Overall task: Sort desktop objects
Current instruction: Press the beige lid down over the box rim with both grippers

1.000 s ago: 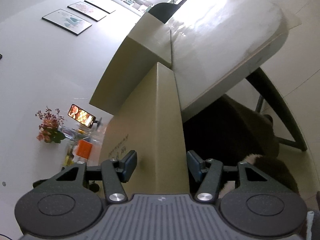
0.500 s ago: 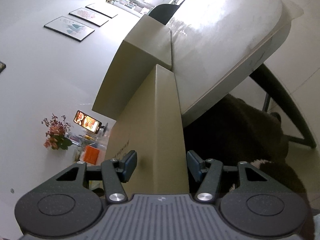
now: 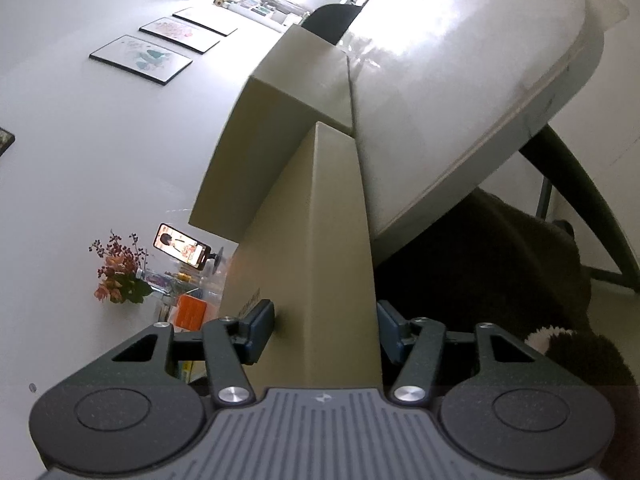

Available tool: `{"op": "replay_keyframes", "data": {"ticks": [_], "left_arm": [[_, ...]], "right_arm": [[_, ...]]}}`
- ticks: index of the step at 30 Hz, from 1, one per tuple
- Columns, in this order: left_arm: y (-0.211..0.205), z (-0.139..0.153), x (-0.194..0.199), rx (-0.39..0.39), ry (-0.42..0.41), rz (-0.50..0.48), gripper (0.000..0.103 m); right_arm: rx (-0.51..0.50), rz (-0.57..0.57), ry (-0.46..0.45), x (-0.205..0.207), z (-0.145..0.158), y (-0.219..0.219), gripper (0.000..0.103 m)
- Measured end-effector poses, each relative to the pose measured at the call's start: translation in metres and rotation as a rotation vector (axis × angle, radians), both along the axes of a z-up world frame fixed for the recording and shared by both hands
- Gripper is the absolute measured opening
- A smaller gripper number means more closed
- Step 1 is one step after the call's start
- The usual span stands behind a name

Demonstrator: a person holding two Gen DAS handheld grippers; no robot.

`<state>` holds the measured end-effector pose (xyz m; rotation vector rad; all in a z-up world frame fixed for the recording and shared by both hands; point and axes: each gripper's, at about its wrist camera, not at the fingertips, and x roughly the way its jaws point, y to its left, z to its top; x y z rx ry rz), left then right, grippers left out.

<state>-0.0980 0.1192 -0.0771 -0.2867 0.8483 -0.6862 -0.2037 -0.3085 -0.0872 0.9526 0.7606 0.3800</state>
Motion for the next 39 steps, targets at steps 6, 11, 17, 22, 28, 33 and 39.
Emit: {"op": "replay_keyframes", "data": {"ticks": [6,11,17,22,28,33,39], "left_arm": [[-0.007,0.003,0.001,0.002,-0.011,-0.018,0.071],[-0.008,0.002,0.001,0.003,-0.015,-0.031,0.071],[-0.006,-0.006,0.005,-0.009,0.013,-0.041,0.074],[0.003,-0.014,0.009,-0.066,0.034,-0.029,0.073],[-0.001,-0.005,-0.002,-0.031,-0.016,-0.02,0.064],[-0.004,0.003,-0.004,-0.02,-0.035,-0.022,0.057],[-0.009,0.012,-0.007,-0.026,-0.053,-0.033,0.057]], "right_arm": [[-0.028,-0.009,-0.018,-0.012,0.016,-0.001,0.059],[-0.058,-0.003,0.0,-0.02,0.017,-0.001,0.059],[-0.039,-0.012,0.033,-0.019,0.002,-0.005,0.06],[-0.014,-0.019,0.016,-0.012,-0.007,-0.008,0.061],[-0.024,-0.028,-0.007,-0.009,-0.004,-0.004,0.06],[-0.067,-0.04,-0.044,-0.018,0.013,-0.003,0.06],[-0.088,-0.056,-0.074,-0.027,0.03,-0.004,0.06]]}}
